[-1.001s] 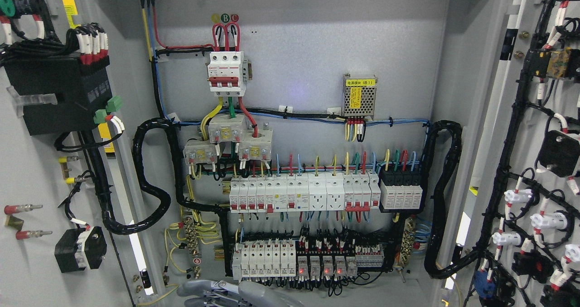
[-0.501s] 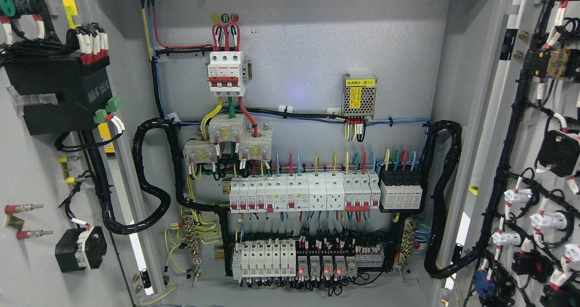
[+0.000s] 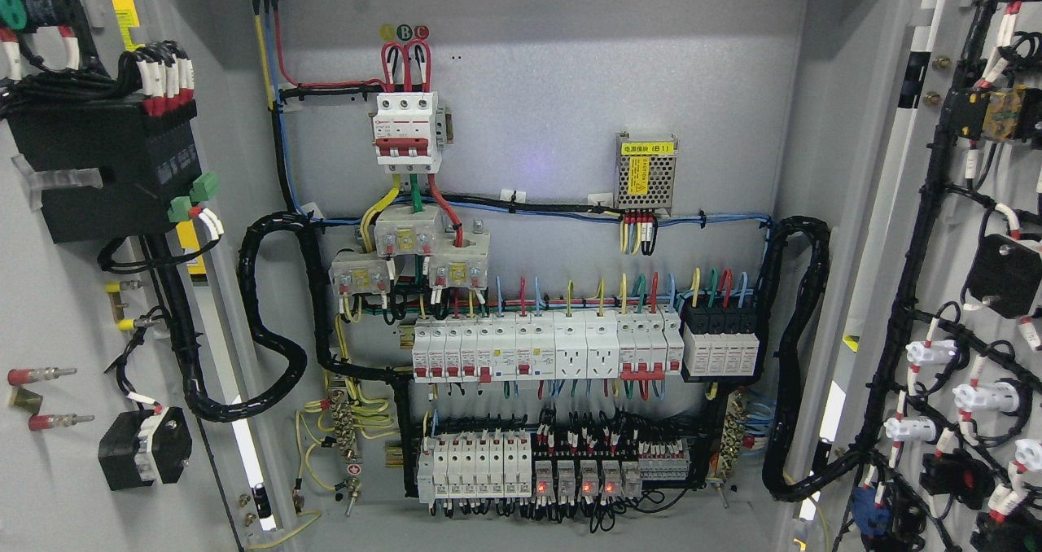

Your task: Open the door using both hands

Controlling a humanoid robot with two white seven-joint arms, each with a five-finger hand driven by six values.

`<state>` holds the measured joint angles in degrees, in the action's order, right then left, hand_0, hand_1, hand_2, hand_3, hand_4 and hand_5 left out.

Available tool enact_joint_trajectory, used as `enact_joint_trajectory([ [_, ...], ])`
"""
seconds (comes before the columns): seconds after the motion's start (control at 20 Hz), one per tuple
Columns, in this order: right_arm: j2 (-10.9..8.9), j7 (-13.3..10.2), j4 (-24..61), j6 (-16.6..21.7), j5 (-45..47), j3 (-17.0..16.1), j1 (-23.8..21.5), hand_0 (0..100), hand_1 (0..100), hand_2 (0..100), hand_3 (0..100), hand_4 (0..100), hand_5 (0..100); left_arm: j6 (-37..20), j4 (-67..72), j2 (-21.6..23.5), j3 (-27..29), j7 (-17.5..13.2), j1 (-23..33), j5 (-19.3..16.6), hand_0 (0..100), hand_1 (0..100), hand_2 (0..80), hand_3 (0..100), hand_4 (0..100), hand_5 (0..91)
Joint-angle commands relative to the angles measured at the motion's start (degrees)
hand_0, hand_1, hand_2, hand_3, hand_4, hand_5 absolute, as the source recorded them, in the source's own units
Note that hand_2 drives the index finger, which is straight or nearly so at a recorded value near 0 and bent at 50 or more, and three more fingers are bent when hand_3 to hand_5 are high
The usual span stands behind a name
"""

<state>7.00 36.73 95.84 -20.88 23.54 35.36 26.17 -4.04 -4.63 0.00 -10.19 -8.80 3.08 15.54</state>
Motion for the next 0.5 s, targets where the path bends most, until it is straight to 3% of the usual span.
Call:
enact_joint_trajectory([
  [0.0, 1.26, -2.01, -0.75, 0.14, 0.37, 4.46, 0.29, 22, 0, 0, 0, 0, 0, 0.0, 0.06, -1.67, 0.0, 0.01, 0.0, 0.01, 0, 0, 0.0, 0, 0, 0.0],
  [0.45, 1.26, -2.01, -0.04, 0.14, 0.46, 8.24, 2.4, 22, 0, 0, 0, 0, 0, 0.0, 0.06, -1.67, 0.0, 0.01, 0.0, 0.01, 0, 0, 0.0, 0, 0, 0.0],
])
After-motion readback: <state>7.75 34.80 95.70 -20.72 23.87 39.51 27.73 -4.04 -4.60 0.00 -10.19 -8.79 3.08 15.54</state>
